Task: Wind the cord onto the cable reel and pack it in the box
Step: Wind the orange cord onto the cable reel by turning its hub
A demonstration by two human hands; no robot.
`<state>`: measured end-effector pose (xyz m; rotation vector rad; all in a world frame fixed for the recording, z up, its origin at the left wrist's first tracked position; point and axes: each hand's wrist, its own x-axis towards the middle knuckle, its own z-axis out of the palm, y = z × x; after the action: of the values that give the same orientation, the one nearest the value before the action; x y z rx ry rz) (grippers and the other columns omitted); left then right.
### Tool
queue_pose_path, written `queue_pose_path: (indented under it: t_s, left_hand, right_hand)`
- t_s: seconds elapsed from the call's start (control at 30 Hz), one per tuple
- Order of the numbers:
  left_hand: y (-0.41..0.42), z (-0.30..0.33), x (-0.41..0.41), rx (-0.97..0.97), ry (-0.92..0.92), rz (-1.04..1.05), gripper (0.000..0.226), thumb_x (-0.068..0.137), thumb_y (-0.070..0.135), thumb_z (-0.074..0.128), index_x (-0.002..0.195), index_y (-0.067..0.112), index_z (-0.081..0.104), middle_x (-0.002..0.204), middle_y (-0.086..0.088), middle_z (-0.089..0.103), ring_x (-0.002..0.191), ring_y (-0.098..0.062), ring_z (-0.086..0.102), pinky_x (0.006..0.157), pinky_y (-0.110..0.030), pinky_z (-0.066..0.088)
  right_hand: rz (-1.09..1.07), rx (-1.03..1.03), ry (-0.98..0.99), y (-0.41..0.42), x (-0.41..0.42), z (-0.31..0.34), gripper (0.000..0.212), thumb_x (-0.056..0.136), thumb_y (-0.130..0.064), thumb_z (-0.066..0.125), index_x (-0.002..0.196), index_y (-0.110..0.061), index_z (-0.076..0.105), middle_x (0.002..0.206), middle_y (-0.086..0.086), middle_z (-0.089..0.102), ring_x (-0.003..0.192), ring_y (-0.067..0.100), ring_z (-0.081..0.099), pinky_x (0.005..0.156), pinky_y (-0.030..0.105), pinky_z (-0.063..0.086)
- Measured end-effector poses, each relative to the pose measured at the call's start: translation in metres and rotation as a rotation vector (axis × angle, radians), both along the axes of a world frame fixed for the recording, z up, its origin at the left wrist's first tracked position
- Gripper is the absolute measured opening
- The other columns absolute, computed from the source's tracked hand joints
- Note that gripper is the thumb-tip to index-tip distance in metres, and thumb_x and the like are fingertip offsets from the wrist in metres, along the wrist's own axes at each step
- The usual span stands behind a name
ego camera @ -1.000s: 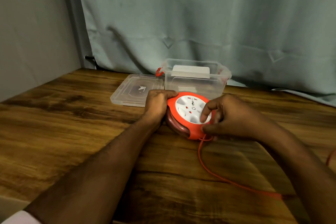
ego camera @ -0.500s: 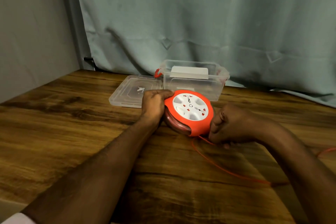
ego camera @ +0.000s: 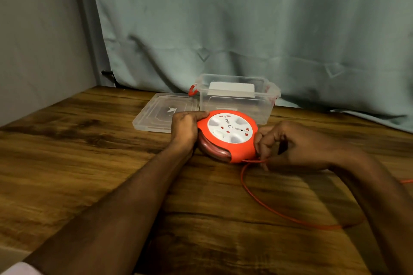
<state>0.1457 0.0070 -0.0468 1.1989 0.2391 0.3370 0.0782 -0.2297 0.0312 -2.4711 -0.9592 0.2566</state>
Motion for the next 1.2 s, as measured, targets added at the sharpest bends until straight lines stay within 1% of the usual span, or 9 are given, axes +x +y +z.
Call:
queue_pose_path:
  t_s: [0.1,0.17,0.33,0.5,0.6,0.7,0.83,0.97,1.2]
  left_hand:
    - [-0.001,0.001,-0.001,-0.025,0.005,-0.038,0.012,0.083,0.005,0.068,0.078,0.007,0.079,0.085,-0.018,0.078,0.073,-0.033,0.075,0.076,-0.041,0.062]
    - [-0.001,0.002,-0.002,-0.027,0.000,-0.039,0.012,0.083,0.004,0.068,0.077,0.007,0.078,0.079,-0.015,0.078,0.071,-0.032,0.075,0.074,-0.040,0.063]
    - [-0.001,0.002,-0.004,-0.008,-0.012,-0.055,0.011,0.082,0.003,0.068,0.078,0.006,0.078,0.080,-0.016,0.078,0.073,-0.034,0.075,0.077,-0.044,0.063]
    - [-0.004,0.002,-0.007,0.129,-0.039,-0.133,0.008,0.079,0.003,0.071,0.080,0.003,0.078,0.081,-0.019,0.077,0.072,-0.034,0.073,0.078,-0.045,0.063]
    - [-0.006,0.002,-0.009,0.170,-0.058,-0.214,0.009,0.078,0.002,0.071,0.074,0.004,0.079,0.078,-0.018,0.076,0.070,-0.032,0.072,0.078,-0.042,0.059]
    - [-0.007,0.001,-0.008,0.241,-0.043,-0.286,0.008,0.079,0.005,0.072,0.076,0.002,0.079,0.082,-0.021,0.077,0.073,-0.032,0.072,0.082,-0.045,0.059]
    - [-0.007,-0.001,-0.007,0.364,-0.087,-0.340,0.009,0.082,0.005,0.073,0.079,0.007,0.081,0.084,-0.014,0.079,0.077,-0.026,0.074,0.084,-0.039,0.059]
    - [-0.006,-0.003,-0.007,0.463,-0.107,-0.394,0.012,0.082,0.010,0.076,0.092,0.006,0.081,0.091,-0.013,0.079,0.086,-0.027,0.076,0.088,-0.039,0.059]
    - [-0.009,0.001,-0.011,0.430,-0.123,-0.374,0.015,0.083,0.007,0.073,0.093,-0.002,0.079,0.090,-0.016,0.079,0.078,-0.023,0.074,0.077,-0.032,0.060]
  right_hand:
    - [0.034,0.157,0.117,-0.001,0.000,0.000,0.007,0.076,-0.015,0.075,0.068,-0.014,0.077,0.066,0.006,0.073,0.058,0.017,0.064,0.057,0.026,0.049]
    - [-0.035,0.169,0.175,0.000,-0.004,0.000,0.027,0.077,-0.037,0.078,0.070,-0.012,0.077,0.054,0.010,0.066,0.043,0.017,0.054,0.047,0.023,0.041]
    - [-0.491,-0.242,-0.385,-0.004,0.006,-0.003,0.089,0.067,-0.101,0.037,0.064,-0.021,0.075,0.053,-0.006,0.061,0.053,0.011,0.056,0.053,0.030,0.040]
    - [-0.563,-0.290,-0.564,-0.016,0.010,-0.001,0.040,0.080,-0.071,0.069,0.091,-0.034,0.078,0.094,-0.010,0.076,0.091,0.019,0.068,0.067,0.029,0.040]
    - [-0.460,-0.160,-0.611,-0.007,0.008,-0.003,0.028,0.082,-0.050,0.081,0.106,-0.038,0.075,0.099,-0.021,0.075,0.094,0.016,0.069,0.071,0.027,0.039]
    - [-0.326,0.032,-0.490,0.002,0.010,-0.011,0.037,0.080,-0.036,0.085,0.113,-0.044,0.071,0.081,-0.038,0.064,0.080,0.006,0.064,0.067,0.026,0.042]
    - [-0.180,0.000,-0.326,0.005,0.016,-0.016,0.062,0.073,-0.042,0.079,0.133,-0.045,0.061,0.114,-0.016,0.066,0.104,0.006,0.062,0.092,0.040,0.055]
    - [-0.126,0.013,-0.300,0.002,0.013,-0.014,0.076,0.069,-0.036,0.082,0.139,-0.045,0.055,0.113,-0.027,0.069,0.110,0.000,0.059,0.097,0.039,0.052]
    - [-0.196,-0.052,-0.299,0.006,0.011,-0.011,0.072,0.062,-0.062,0.083,0.128,-0.053,0.056,0.091,-0.023,0.071,0.093,0.000,0.064,0.081,0.038,0.058]
